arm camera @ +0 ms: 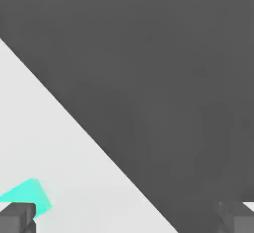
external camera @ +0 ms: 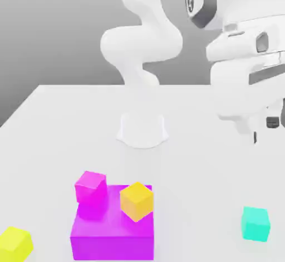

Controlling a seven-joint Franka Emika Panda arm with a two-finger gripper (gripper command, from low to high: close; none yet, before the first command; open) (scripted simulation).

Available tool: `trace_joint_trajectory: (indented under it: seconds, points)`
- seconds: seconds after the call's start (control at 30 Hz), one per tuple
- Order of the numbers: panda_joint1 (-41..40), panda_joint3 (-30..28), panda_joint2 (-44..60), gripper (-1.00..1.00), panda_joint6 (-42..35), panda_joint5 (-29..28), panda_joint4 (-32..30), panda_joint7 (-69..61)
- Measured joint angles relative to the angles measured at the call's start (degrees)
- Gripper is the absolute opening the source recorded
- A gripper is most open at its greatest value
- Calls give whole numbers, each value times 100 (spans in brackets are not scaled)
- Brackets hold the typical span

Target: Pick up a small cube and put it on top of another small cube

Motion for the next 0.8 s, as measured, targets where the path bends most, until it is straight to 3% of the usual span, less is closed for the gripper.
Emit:
trace_joint_trajectory:
  seconds: [0.43,0.47,0.67,0.8]
  points:
    - [669,93,2686,0,1398,-929,-67,-757]
    - [687,71,2811,-100,1497,-946,-43,-745]
    - [693,63,2873,-100,1536,-962,-31,-732]
    - [625,155,2295,-100,1076,-865,-147,-810]
